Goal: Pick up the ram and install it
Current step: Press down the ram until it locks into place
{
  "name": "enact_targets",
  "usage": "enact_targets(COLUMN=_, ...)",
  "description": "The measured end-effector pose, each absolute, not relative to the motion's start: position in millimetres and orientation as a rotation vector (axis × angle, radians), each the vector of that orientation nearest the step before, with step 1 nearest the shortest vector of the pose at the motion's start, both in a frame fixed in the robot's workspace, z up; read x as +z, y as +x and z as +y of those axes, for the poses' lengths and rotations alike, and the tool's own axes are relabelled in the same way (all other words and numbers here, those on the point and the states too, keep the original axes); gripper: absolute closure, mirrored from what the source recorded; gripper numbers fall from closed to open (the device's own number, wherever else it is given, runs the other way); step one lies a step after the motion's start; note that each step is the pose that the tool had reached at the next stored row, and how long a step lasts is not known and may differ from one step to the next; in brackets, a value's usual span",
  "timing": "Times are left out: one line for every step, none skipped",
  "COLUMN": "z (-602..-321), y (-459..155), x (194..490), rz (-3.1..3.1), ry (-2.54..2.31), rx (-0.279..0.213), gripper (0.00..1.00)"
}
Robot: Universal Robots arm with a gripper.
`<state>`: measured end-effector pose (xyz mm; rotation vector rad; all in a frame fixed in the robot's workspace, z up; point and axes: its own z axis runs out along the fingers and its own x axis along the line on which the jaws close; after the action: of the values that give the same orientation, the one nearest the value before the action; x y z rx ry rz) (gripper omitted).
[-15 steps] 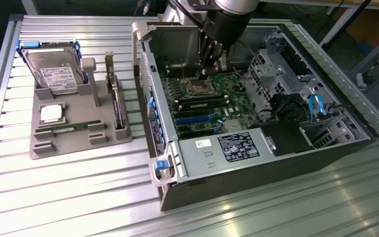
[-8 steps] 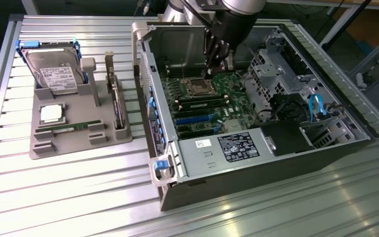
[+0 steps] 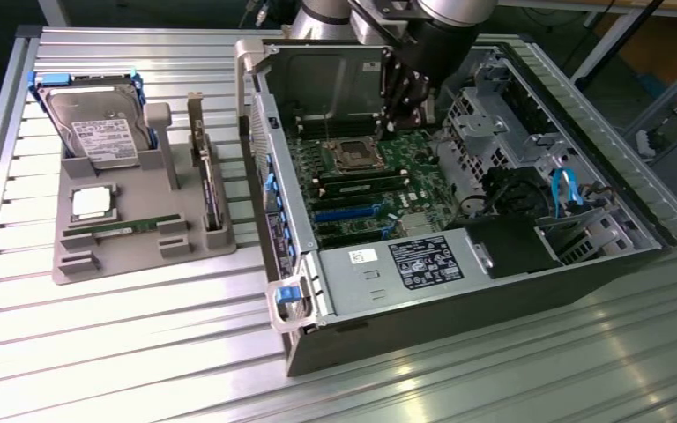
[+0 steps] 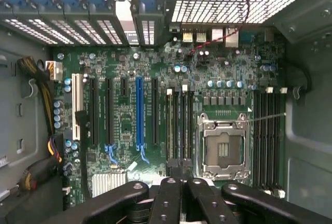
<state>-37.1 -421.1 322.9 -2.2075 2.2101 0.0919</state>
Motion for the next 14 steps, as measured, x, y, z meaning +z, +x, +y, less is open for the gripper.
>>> enact_targets(z=-421, y=-34, x=323, rz=2.21, ry=-2.208, rx=0.092, gripper=0.9)
enact_targets(z=-421, y=-32, x=323, rz=2.21, ry=-2.207, rx=0.092, gripper=0.9)
enact_targets(z=-421, y=-28, x=323, rz=2.21, ry=-2.207, rx=0.092, gripper=0.9)
enact_targets(z=-421, y=-25, x=323, rz=2.21, ry=-2.207, rx=0.092, gripper=0.9)
enact_targets(z=-421, y=-22, x=323, rz=2.21, ry=-2.208, rx=0.092, gripper=0.9)
enact_targets(z=-421, y=-22, x=323, rz=2.21, ry=-2.207, rx=0.092, gripper=0.9)
enact_targets(z=-421, y=-22, x=323, rz=2.21, ry=-2.207, rx=0.092, gripper=0.9)
enact_targets(z=-421, y=-22, x=323, rz=2.21, ry=-2.208, rx=0.092, gripper=0.9)
enact_targets(z=-421, y=-22, x=323, rz=2.21, ry=-2.207, rx=0.092, gripper=0.9)
enact_targets(z=-421, y=-22, x=323, rz=2.21, ry=-2.207, rx=0.092, gripper=0.9)
enact_targets(z=-421, y=-22, x=323, rz=2.21, ry=-2.207, rx=0.092, gripper=0.9)
enact_targets(z=-421, y=-22, x=323, rz=2.21, ry=-2.207, rx=0.092, gripper=0.9)
enact_targets(z=-421, y=-22, x=323, rz=2.21, ry=-2.207, rx=0.092, gripper=0.9)
enact_targets(z=-421, y=-22, x=323, rz=2.21, ry=-2.207, rx=0.092, gripper=0.9)
